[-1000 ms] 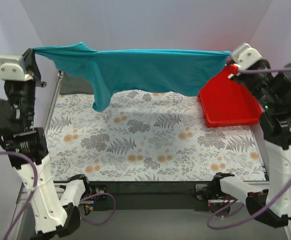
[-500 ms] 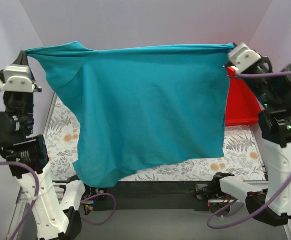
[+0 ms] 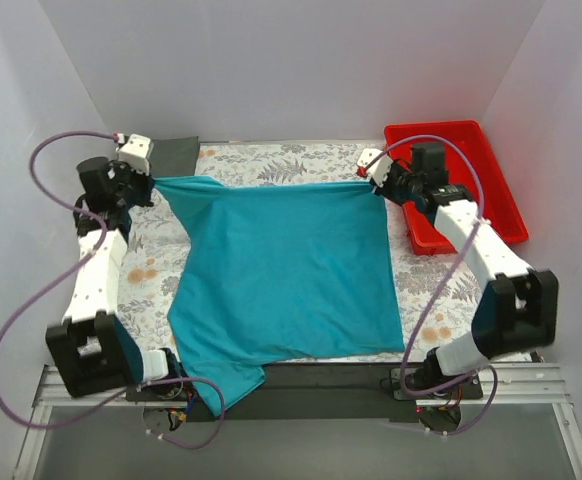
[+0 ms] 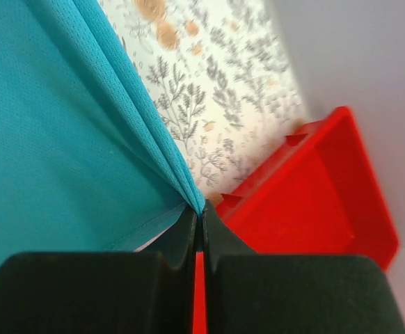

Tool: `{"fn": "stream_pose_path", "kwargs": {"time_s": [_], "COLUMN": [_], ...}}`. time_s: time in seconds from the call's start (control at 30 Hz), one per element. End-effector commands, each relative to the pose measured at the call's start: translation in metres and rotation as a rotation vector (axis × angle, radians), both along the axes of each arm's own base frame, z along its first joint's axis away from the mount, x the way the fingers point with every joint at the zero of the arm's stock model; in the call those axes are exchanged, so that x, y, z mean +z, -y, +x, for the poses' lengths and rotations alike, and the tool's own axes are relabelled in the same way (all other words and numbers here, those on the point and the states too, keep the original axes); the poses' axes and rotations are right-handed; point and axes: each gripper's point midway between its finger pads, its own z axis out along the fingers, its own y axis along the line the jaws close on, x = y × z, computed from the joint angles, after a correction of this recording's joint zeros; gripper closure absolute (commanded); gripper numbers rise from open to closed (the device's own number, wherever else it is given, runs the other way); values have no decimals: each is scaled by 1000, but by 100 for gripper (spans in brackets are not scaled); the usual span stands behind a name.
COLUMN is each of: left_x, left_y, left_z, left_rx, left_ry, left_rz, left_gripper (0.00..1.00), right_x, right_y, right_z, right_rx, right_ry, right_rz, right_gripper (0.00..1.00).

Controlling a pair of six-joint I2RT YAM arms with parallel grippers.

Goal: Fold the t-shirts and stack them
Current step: Flatten the tshirt out

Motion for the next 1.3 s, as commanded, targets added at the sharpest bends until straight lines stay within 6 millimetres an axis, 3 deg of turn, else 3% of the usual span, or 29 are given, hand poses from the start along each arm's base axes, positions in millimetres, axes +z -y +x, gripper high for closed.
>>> {"fn": "stream_pose_path", "kwargs": {"time_s": [0.0,0.07,0.1,0.17,0.2,0.23,0.27,0.3,0.33,0.37,0.4,0.5,0.53,0.57,0.6,0.63,0.67,0.73,0.8,0.87,0.97,1.07,1.17,1.27], "left_x": [-45,-67,-82,-89,-125,-106,-112,-114,-113,-114,-108,-91,-70,-85,-89,-88,-93,-111,-126,-137,-165,-193,-213,-237], "left_y": [3,7,14,18,27,24,27,31,30,30,29,30,33,39,44,45,49,65,69,66,55,53,65,67], "left_z": [43,71,100,128,143,166,177,186,203,208,214,207,195,177,149,134,117,56,29,26,53,64,63,59], "left_rx": [-3,1,-2,-2,-18,3,-1,-9,2,9,18,31,13,-13,-31,-37,-48,-117,-120,-89,5,32,5,25], "left_ry": [-68,-111,-143,-149,-216,-173,-189,-196,-205,-215,-212,-217,-198,-252,-302,-319,-361,-499,-565,-581,-643,-701,-766,-823], "left_rz": [2,-15,-30,-32,-33,-15,-23,-30,-48,-61,-66,-95,-96,-105,-115,-116,-126,-173,-196,-202,-228,-242,-321,-347], "left_gripper": [100,100,100,100,100,100,100,98,90,79,69,60,60,60,60,60,60,60,64,72,77,81,89,90], "right_x": [-13,-24,-36,-47,-66,-56,-57,-70,-55,-59,-61,-44,-42,-35,-36,-38,-45,-56,-71,-87,-109,-133,-159,-181], "right_y": [8,8,7,12,12,14,14,10,12,12,10,-2,-5,-5,-8,-8,-9,-6,-2,1,3,6,16,26], "right_z": [53,75,94,114,124,137,144,147,156,155,149,127,118,105,83,73,54,16,-12,-33,-49,-66,-81,-89], "right_rx": [-75,-109,-126,-171,-188,-219,-233,-243,-275,-282,-284,-251,-241,-232,-210,-202,-189,-168,-159,-158,-184,-189,-204,-220], "right_ry": [72,64,47,38,11,35,37,3,25,-4,-45,-112,-137,-149,-205,-234,-302,-401,-482,-543,-636,-729,-798,-844], "right_rz": [-42,-49,-61,-91,-106,-115,-123,-118,-110,-102,-96,-18,1,17,28,33,35,28,6,-4,-3,-30,-92,-152], "right_gripper": [99,99,99,99,99,94,85,64,8,1,2,2,2,2,4,4,4,10,20,34,56,59,62,66]}}
